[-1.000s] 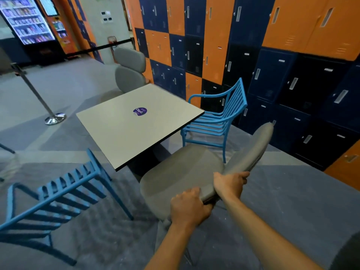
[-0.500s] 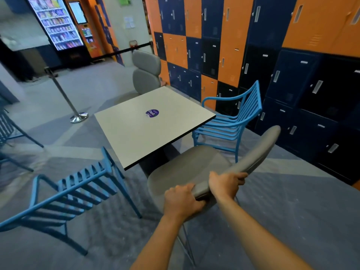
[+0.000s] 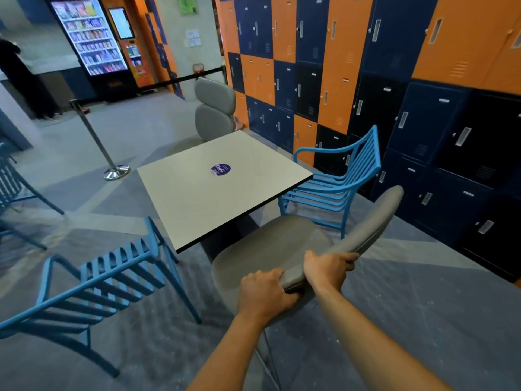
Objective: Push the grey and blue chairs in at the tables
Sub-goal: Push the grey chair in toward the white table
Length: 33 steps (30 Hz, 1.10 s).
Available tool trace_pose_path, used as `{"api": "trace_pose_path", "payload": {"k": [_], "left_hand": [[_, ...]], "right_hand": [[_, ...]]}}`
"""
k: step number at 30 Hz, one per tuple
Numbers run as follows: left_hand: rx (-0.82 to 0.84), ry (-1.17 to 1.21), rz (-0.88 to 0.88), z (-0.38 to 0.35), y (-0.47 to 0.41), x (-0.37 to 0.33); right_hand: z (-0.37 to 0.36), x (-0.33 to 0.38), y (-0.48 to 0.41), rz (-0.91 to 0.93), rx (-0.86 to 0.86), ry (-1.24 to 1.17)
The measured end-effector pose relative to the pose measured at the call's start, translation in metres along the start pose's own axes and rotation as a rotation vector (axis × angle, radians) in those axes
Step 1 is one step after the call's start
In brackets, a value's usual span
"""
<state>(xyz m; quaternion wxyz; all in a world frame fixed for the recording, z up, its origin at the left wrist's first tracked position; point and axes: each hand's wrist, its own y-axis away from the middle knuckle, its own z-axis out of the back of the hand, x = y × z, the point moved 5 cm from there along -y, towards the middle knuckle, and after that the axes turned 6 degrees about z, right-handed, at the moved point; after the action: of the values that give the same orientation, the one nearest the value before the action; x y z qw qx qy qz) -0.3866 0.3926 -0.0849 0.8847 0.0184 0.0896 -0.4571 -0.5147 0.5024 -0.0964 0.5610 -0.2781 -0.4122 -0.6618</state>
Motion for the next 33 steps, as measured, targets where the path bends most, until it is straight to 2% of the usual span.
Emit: {"api": "trace_pose_path", "payload": {"k": [7,24,31,33], "left_hand": [[0.001,-0.017,0.025,-0.001,-0.019,0.015],[-0.024,0.030,0.061,-0.015,-0.020,0.006],[-0.050,0.233,0.078,-0.012,-0.005,0.011],[-0.064,0.330,0.098,-0.010,0.002,0.018]], "right_hand": [[-0.019,0.012,-0.005,-0.008,0.006,-0.002],[-0.011,0.006,-0.015,0.023,0.028,0.025],[-0.006,-0.001,-0.009,0.039,0.018,0.109],[-0.003,0.002,-0.002,0.145,0.003,0.230]]}}
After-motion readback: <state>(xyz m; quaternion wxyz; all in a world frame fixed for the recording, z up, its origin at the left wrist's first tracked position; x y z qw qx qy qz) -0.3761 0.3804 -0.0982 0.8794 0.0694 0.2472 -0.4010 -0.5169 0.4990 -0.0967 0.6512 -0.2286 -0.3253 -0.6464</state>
